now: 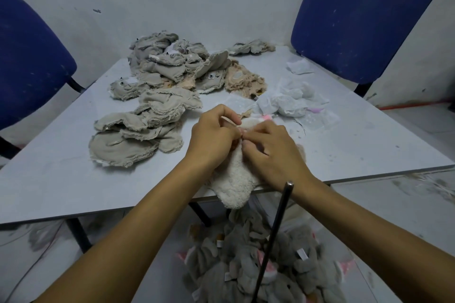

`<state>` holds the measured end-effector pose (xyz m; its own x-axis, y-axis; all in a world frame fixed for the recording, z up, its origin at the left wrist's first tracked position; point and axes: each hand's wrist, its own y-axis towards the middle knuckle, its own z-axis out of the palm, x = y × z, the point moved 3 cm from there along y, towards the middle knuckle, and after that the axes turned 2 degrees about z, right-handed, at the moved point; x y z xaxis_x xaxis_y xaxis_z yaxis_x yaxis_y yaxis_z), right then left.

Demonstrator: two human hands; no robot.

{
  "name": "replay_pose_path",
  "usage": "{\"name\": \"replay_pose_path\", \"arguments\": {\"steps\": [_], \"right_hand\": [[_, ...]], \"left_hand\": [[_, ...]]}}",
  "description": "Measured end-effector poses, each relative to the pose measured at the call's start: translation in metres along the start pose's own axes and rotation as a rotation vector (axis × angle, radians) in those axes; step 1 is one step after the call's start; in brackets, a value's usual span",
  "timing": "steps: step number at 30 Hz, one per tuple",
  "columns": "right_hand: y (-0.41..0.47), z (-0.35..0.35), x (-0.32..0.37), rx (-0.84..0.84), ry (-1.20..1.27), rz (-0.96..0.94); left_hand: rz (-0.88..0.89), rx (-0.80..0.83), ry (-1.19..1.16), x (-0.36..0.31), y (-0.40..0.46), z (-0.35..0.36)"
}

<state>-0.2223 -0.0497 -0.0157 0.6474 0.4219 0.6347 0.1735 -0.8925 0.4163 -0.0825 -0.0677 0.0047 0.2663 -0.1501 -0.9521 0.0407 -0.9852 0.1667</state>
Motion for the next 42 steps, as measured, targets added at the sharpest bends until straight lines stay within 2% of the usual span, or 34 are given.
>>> {"name": "replay_pose_path", "arguments": {"steps": [2,5,7,10,15,19,21,27,30,36,39,42], "right_hand": [[0.0,-0.001,-0.001,0.006,0.088,0.038],[-0.002,-0.01,-0.006,-0.137,0.17,0.059],[-0.003,-0.013,-0.008,-0.156,0.228,0.102],[-0.002,-0.008,-0.005,-0.136,0.089,0.025],[-0.001,0.002,-0.003,-0.016,-0.049,0.046],[-0.003,-0.011,-0.005,-0.227,0.088,0.068],[-0.005,-0.013,-0.006,-0.255,0.112,0.043],[-0.004,-0.007,-0.002,-0.133,0.043,-0.048],[-0.005,-0.01,-0.006,-0.079,0.198,0.031],[-0.001,-0.01,-0.007,-0.019,0.212,0.072],[0.0,-0.004,-0.004,0.021,0.06,0.03],[-0.001,0.0,-0.002,-0.01,-0.035,0.017]], "left_hand": [[-0.05,0.002,-0.073,0.0,0.001,-0.001],[-0.032,0.02,-0.056,-0.003,0.002,0.0],[-0.039,0.009,-0.055,-0.003,0.001,0.0],[-0.044,-0.003,-0.072,-0.002,0.002,0.0],[-0.028,-0.006,-0.042,-0.001,0.001,0.003],[-0.062,0.011,-0.102,-0.005,-0.002,0.003],[-0.073,0.025,-0.113,-0.006,-0.003,0.003],[-0.067,-0.014,-0.093,-0.006,-0.001,-0.002],[-0.053,-0.003,-0.057,-0.004,-0.001,-0.004],[-0.028,-0.004,0.007,-0.003,-0.001,-0.004],[0.017,-0.007,0.067,-0.002,-0.002,0.0],[0.037,-0.004,0.088,-0.001,-0.002,0.006]]}}
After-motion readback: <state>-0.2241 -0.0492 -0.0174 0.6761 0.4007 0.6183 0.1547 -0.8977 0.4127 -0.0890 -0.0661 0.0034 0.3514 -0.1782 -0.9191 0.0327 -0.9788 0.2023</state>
